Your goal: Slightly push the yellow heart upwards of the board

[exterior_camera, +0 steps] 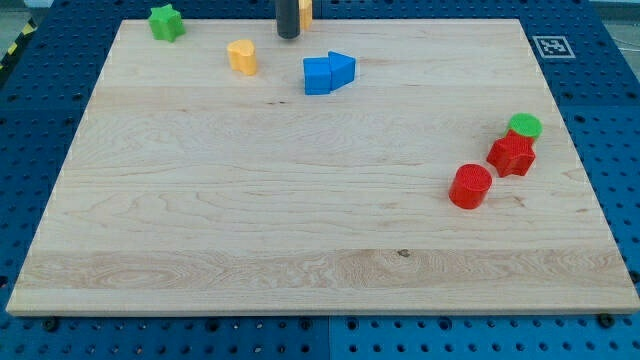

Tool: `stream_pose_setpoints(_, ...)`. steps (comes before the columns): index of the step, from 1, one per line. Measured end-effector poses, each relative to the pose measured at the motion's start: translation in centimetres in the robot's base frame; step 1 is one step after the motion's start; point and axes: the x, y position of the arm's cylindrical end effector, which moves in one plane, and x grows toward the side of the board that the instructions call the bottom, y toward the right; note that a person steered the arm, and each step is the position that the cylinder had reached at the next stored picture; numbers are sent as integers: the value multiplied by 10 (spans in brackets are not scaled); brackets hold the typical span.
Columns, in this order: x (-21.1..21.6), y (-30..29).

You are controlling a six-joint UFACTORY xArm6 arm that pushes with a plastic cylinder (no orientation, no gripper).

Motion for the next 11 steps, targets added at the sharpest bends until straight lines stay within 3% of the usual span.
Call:
stream_pose_setpoints(1, 14, 18)
stream_pose_setpoints(2, 19, -10)
stream_pose_setpoints(4, 16, -121)
stream_pose_setpoints(6, 86, -110)
stream_pose_setpoints(7, 86, -68)
stream_pose_setpoints(9, 61, -47)
stream_pose_setpoints(11, 61, -91)
